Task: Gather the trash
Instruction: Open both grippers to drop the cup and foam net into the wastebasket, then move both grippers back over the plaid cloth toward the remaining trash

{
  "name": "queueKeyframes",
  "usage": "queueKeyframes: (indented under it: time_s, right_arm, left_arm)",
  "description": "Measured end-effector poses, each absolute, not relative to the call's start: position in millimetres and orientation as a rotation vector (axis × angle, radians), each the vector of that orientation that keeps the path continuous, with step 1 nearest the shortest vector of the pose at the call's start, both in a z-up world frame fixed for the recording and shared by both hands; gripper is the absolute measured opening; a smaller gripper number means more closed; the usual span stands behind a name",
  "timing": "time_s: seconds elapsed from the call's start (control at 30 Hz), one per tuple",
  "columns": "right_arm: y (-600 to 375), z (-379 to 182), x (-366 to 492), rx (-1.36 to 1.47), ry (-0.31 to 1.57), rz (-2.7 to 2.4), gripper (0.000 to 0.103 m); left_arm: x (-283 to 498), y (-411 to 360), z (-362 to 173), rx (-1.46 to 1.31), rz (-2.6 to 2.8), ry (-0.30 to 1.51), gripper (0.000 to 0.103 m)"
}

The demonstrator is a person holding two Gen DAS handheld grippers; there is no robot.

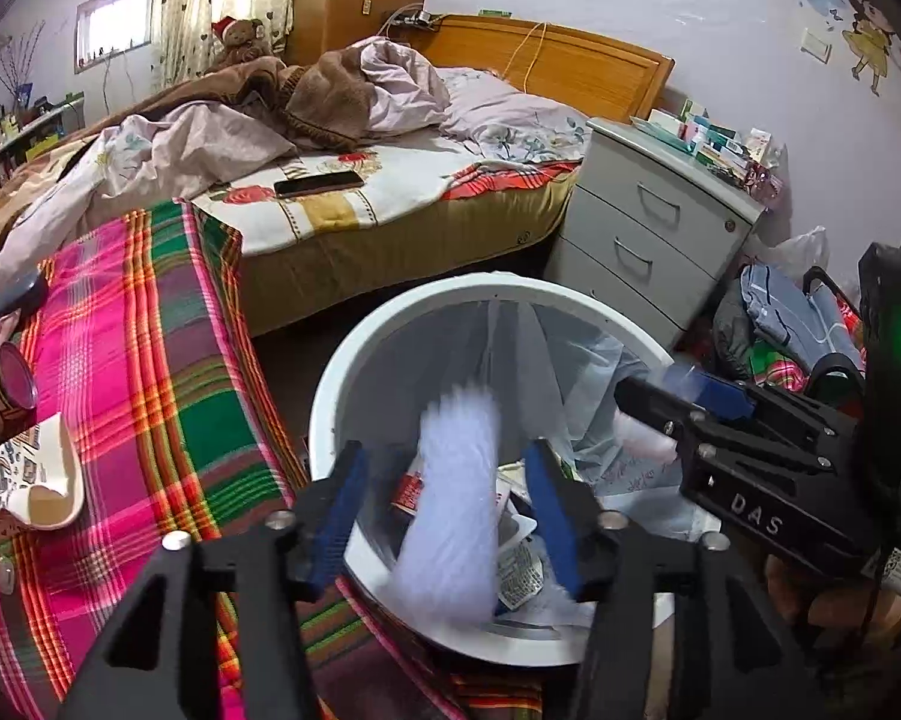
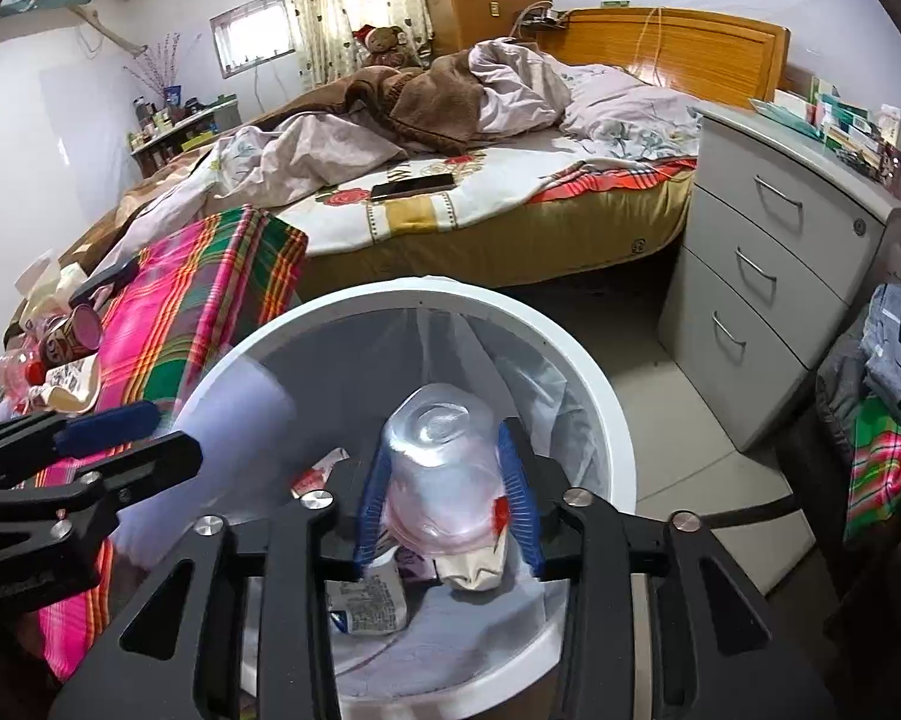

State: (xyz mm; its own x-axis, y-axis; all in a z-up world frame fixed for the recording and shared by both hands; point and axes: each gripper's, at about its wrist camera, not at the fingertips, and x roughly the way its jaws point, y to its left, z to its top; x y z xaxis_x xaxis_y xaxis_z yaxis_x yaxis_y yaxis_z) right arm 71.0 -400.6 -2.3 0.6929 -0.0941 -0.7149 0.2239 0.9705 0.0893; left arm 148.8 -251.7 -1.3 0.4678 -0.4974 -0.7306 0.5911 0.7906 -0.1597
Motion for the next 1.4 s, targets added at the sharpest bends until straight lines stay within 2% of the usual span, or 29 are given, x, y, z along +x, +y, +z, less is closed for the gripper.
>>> queueKeyframes:
  time_s: [0.03, 0.07, 0.17, 0.67, 1.4]
  right_arm:
    - [-401.9, -3.1, 71.5, 0.181, 0.785, -0.174, 0.063]
    - [-402.1, -2.8, 71.4, 0.185, 0.781, -0.174, 0.064]
    - [-402.0, -1.7, 71.1, 0.192, 0.777, -0.181, 0.064]
    - [-378.9, 13.3, 68.0, 0.169, 0.731, -0.166, 0.064]
    - [-306.7, 32.1, 78.2, 0.108, 0.664, -0.055, 0.064]
  left_arm:
    - [149.4, -250.8, -1.1, 0.116, -0.672, 0.857, 0.058]
    - [149.9, -249.9, -0.7, 0.112, -0.672, 0.858, 0.058]
    - [148.5, -247.2, 1.7, 0.118, -0.660, 0.845, 0.062]
    - [140.6, -211.4, 16.5, 0.083, -0.620, 0.796, 0.063]
    - [140.7, -111.8, 31.3, -0.003, -0.481, 0.733, 0.063]
